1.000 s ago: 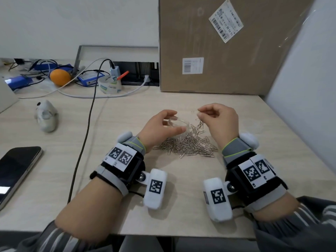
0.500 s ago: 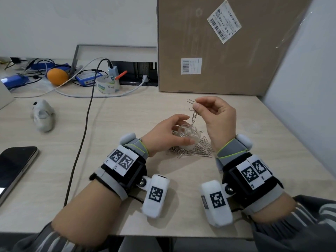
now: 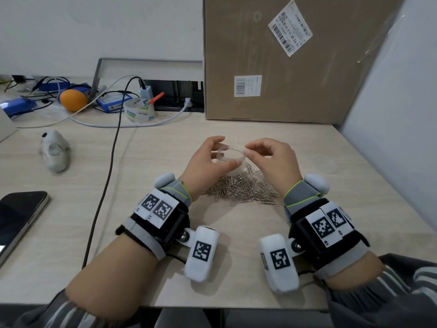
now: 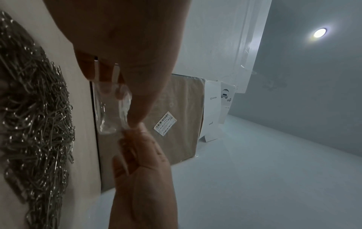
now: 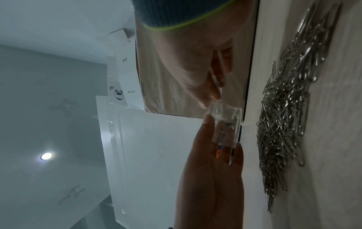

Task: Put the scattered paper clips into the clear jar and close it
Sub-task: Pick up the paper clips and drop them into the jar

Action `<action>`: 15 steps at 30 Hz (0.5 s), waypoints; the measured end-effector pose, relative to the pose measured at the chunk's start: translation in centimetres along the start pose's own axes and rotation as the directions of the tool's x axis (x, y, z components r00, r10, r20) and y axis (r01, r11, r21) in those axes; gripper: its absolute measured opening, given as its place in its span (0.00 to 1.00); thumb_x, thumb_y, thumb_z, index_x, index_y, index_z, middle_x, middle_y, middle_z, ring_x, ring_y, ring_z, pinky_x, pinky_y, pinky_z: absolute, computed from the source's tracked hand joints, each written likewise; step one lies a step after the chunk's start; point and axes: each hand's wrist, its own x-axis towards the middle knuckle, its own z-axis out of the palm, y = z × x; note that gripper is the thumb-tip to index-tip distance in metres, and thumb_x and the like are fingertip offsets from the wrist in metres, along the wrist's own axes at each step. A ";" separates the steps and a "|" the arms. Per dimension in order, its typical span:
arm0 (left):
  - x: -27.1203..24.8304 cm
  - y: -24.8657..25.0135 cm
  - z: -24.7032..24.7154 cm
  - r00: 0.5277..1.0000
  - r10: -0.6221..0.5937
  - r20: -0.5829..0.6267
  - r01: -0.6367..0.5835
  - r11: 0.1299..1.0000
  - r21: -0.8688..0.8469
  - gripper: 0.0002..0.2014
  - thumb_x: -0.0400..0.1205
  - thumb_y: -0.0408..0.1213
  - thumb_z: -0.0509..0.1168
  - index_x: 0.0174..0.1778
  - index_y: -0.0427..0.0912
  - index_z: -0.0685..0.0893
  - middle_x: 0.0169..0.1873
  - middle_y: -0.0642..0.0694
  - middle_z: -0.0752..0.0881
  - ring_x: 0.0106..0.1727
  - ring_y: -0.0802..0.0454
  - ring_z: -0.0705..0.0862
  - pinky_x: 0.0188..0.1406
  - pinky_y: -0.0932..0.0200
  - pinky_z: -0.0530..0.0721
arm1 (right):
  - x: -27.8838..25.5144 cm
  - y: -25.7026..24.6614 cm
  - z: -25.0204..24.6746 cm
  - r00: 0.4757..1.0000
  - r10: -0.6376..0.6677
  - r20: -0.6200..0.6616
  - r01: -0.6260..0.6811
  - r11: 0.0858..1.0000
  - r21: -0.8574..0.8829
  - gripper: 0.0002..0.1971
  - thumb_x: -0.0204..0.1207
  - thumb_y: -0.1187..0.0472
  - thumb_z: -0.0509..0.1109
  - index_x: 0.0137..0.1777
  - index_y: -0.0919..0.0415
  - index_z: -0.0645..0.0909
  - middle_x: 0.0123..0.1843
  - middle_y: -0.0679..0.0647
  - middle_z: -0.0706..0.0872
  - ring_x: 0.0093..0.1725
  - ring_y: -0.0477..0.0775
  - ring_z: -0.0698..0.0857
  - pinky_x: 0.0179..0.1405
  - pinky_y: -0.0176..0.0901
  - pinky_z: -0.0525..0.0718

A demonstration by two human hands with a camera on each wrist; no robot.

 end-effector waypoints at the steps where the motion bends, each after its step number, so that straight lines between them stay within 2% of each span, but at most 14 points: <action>1: 0.1 -0.1 -0.1 1.000 0.000 -0.027 0.001 1.000 0.017 0.33 0.72 0.39 0.77 0.72 0.46 0.72 0.59 0.51 0.81 0.55 0.59 0.81 0.54 0.64 0.84 | 0.0 0.2 0.1 0.999 0.021 0.038 -0.019 0.998 -0.056 0.04 0.70 0.58 0.75 0.44 0.56 0.88 0.39 0.47 0.88 0.39 0.42 0.84 0.44 0.29 0.80; 3: 0.2 -0.2 -0.3 0.997 -0.014 -0.074 0.017 0.999 0.040 0.33 0.72 0.40 0.77 0.72 0.45 0.72 0.60 0.49 0.81 0.56 0.56 0.82 0.59 0.56 0.84 | 0.0 0.6 0.2 0.994 0.053 0.093 -0.037 0.985 -0.169 0.05 0.71 0.58 0.75 0.45 0.57 0.87 0.40 0.49 0.88 0.41 0.45 0.84 0.46 0.34 0.80; 6: 0.4 -0.3 -0.5 0.993 -0.045 -0.110 0.050 0.998 0.045 0.33 0.72 0.39 0.77 0.72 0.44 0.72 0.61 0.46 0.80 0.54 0.54 0.82 0.60 0.51 0.84 | -0.1 0.7 0.3 0.981 0.090 0.170 -0.048 0.970 -0.238 0.08 0.71 0.61 0.74 0.50 0.59 0.86 0.46 0.53 0.89 0.46 0.49 0.85 0.48 0.33 0.79; 8: 0.4 -0.3 -0.5 0.993 -0.050 -0.111 0.056 0.997 0.045 0.33 0.72 0.39 0.76 0.72 0.43 0.72 0.61 0.46 0.80 0.53 0.54 0.82 0.60 0.51 0.84 | -0.2 0.6 0.3 0.963 0.113 0.244 -0.035 0.952 -0.306 0.11 0.70 0.63 0.74 0.53 0.58 0.86 0.51 0.54 0.89 0.52 0.52 0.85 0.52 0.35 0.76; 10: 0.4 -0.2 -0.5 0.992 -0.053 -0.110 0.058 0.997 0.041 0.32 0.73 0.38 0.76 0.72 0.43 0.72 0.61 0.47 0.80 0.51 0.55 0.82 0.60 0.52 0.84 | -0.3 0.5 0.2 0.940 0.142 0.312 -0.012 0.923 -0.384 0.15 0.68 0.60 0.76 0.56 0.57 0.84 0.55 0.52 0.88 0.57 0.52 0.84 0.54 0.35 0.74; 13: 0.3 -0.2 -0.4 0.993 -0.056 -0.107 0.060 0.997 0.040 0.32 0.73 0.38 0.76 0.72 0.43 0.73 0.61 0.46 0.80 0.51 0.55 0.82 0.58 0.54 0.84 | -0.5 0.3 0.2 0.903 0.180 0.390 0.014 0.895 -0.446 0.21 0.64 0.54 0.80 0.58 0.54 0.84 0.56 0.51 0.86 0.56 0.51 0.83 0.55 0.39 0.77; 15: 0.3 -0.2 -0.4 0.993 -0.058 -0.103 0.063 0.997 0.045 0.31 0.73 0.38 0.76 0.71 0.43 0.73 0.61 0.46 0.80 0.53 0.53 0.82 0.58 0.54 0.84 | -0.6 0.2 0.2 0.895 0.180 0.408 0.032 0.886 -0.462 0.20 0.64 0.55 0.80 0.56 0.54 0.84 0.53 0.51 0.86 0.52 0.51 0.83 0.56 0.41 0.78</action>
